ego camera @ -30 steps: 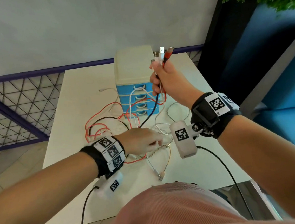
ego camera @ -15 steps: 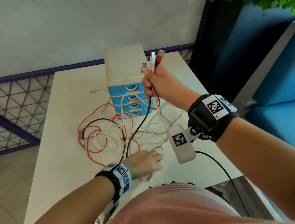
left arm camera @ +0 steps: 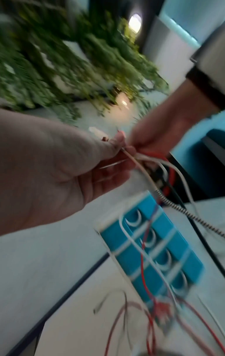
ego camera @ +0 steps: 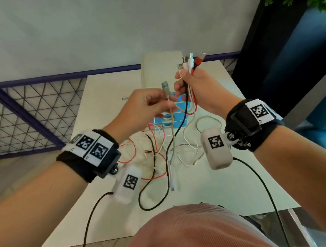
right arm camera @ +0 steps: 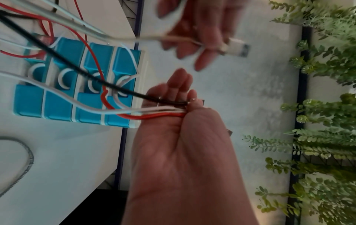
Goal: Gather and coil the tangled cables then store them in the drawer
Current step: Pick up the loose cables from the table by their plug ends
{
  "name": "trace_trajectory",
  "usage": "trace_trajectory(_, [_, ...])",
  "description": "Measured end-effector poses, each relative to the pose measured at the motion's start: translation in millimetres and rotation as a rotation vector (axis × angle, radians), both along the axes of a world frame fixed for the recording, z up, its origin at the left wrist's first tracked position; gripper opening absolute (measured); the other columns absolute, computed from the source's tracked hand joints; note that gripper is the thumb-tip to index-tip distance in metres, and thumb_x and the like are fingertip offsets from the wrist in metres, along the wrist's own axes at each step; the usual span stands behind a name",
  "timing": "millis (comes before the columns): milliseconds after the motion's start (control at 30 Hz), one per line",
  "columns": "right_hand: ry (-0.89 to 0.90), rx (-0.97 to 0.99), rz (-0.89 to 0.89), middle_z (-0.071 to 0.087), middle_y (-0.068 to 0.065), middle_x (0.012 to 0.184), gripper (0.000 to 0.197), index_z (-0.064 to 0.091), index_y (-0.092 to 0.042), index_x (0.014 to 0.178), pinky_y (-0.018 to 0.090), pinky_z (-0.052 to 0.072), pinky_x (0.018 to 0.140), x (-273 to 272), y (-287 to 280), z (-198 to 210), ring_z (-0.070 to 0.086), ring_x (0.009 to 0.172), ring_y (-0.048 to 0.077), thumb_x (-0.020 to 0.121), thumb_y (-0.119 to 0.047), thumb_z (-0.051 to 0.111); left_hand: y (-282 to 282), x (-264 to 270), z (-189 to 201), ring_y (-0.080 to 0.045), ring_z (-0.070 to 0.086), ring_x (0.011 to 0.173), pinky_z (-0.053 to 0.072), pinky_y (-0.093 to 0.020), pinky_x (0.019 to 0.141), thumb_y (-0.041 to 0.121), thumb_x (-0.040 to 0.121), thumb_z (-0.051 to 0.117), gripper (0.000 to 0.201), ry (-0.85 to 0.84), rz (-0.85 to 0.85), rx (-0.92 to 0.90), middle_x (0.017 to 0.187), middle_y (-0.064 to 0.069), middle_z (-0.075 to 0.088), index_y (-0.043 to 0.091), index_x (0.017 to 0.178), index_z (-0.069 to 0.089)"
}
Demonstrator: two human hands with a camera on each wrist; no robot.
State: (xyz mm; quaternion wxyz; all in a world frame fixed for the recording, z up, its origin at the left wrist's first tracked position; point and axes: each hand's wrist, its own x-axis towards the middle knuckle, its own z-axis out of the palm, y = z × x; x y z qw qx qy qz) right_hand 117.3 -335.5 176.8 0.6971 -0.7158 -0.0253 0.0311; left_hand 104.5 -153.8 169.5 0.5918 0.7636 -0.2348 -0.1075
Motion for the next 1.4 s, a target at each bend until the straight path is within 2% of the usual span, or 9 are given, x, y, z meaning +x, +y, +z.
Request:
trace_trajectory(133, [0.030, 0.063, 0.052, 0.068, 0.010, 0.091, 0.032, 0.050, 0.001, 0.116, 0.045, 0.057, 0.084, -2, 13, -1, 0.067, 0.086, 0.024, 0.106, -0.024, 0.035, -2, 10, 30, -0.010, 0.066, 0.057, 0.056, -0.027, 0.058, 0.014, 0.083, 0.070, 0.021, -0.116, 0.140, -0.028, 0.065, 0.007, 0.073, 0.014, 0.094, 0.052])
trace_trajectory(233, [0.017, 0.148, 0.086, 0.064, 0.014, 0.095, 0.025, 0.055, -0.010, 0.104, 0.052, 0.056, 0.087, -2, 23, 1, 0.064, 0.084, 0.028, 0.106, -0.025, 0.036, -5, 15, 29, -0.012, 0.065, 0.052, 0.054, -0.026, 0.054, 0.017, 0.077, 0.076, 0.040, -0.088, 0.206, -0.003, 0.063, -0.001, 0.072, 0.017, 0.088, 0.038])
trace_trajectory(633, [-0.010, 0.183, 0.066, 0.068, 0.014, 0.104, 0.028, 0.062, -0.012, 0.105, 0.031, 0.049, 0.069, -2, 32, -9, 0.057, 0.083, 0.024, 0.101, -0.031, 0.042, -10, 23, 15, -0.012, 0.065, 0.052, 0.056, -0.030, 0.054, 0.020, 0.077, 0.077, 0.040, -0.037, 0.264, 0.087, 0.069, -0.006, 0.070, 0.010, 0.091, 0.041])
trace_trajectory(800, [-0.020, 0.000, 0.058, 0.069, 0.013, 0.100, 0.026, 0.061, -0.011, 0.100, 0.042, 0.056, 0.085, -4, 29, -12, 0.068, 0.089, 0.022, 0.104, -0.025, 0.039, -9, 22, 13, -0.014, 0.067, 0.057, 0.057, -0.041, 0.059, 0.042, 0.075, 0.075, 0.041, -0.199, 0.300, 0.389, 0.065, 0.002, 0.068, 0.013, 0.079, 0.046])
trace_trajectory(967, [-0.003, 0.118, -0.083, 0.069, 0.006, 0.087, 0.020, 0.048, -0.013, 0.099, 0.035, 0.059, 0.069, -6, 24, -7, 0.071, 0.072, 0.018, 0.106, -0.025, 0.034, -4, 3, -1, -0.015, 0.049, 0.060, 0.029, -0.028, 0.049, 0.062, 0.091, 0.035, 0.044, -0.500, 0.330, 0.757, 0.061, 0.007, 0.051, 0.025, 0.070, 0.047])
trace_trajectory(1100, [-0.024, 0.050, -0.162, 0.048, -0.001, 0.063, 0.022, 0.044, -0.008, 0.102, 0.026, 0.047, 0.047, -7, 8, -4, 0.051, 0.044, 0.012, 0.107, -0.024, 0.029, 19, -1, -48, -0.014, 0.058, 0.058, 0.043, -0.027, 0.055, 0.038, 0.097, 0.040, 0.038, -0.149, -0.061, 0.815, 0.063, 0.002, 0.059, 0.014, 0.073, 0.056])
trace_trajectory(1200, [-0.034, 0.035, -0.144, 0.043, -0.005, 0.058, 0.024, 0.045, -0.009, 0.102, 0.026, 0.045, 0.046, -7, 6, -7, 0.045, 0.044, 0.012, 0.107, -0.025, 0.028, 28, -9, -85, -0.014, 0.063, 0.078, 0.050, -0.025, 0.063, 0.025, 0.096, 0.044, 0.024, 0.202, -0.381, 0.911, 0.094, -0.006, 0.067, 0.014, 0.099, 0.065])
trace_trajectory(1300, [-0.044, 0.038, -0.112, 0.042, -0.007, 0.057, 0.024, 0.046, -0.009, 0.102, 0.026, 0.045, 0.047, -9, 10, -7, 0.045, 0.045, 0.013, 0.107, -0.026, 0.029, 25, -28, -115, -0.017, 0.059, 0.104, 0.055, -0.031, 0.083, 0.027, 0.098, 0.044, 0.032, 0.524, -0.488, 0.903, 0.110, 0.003, 0.057, 0.023, 0.126, 0.058])
trace_trajectory(1400, [-0.066, 0.021, -0.088, 0.042, -0.007, 0.057, 0.024, 0.046, -0.010, 0.101, 0.026, 0.045, 0.048, -12, 11, -5, 0.043, 0.044, 0.012, 0.107, -0.027, 0.029, 20, -38, -135, -0.013, 0.057, 0.107, 0.054, -0.030, 0.089, 0.028, 0.095, 0.051, 0.034, 0.513, -0.481, 0.881, 0.118, -0.001, 0.057, 0.021, 0.127, 0.057])
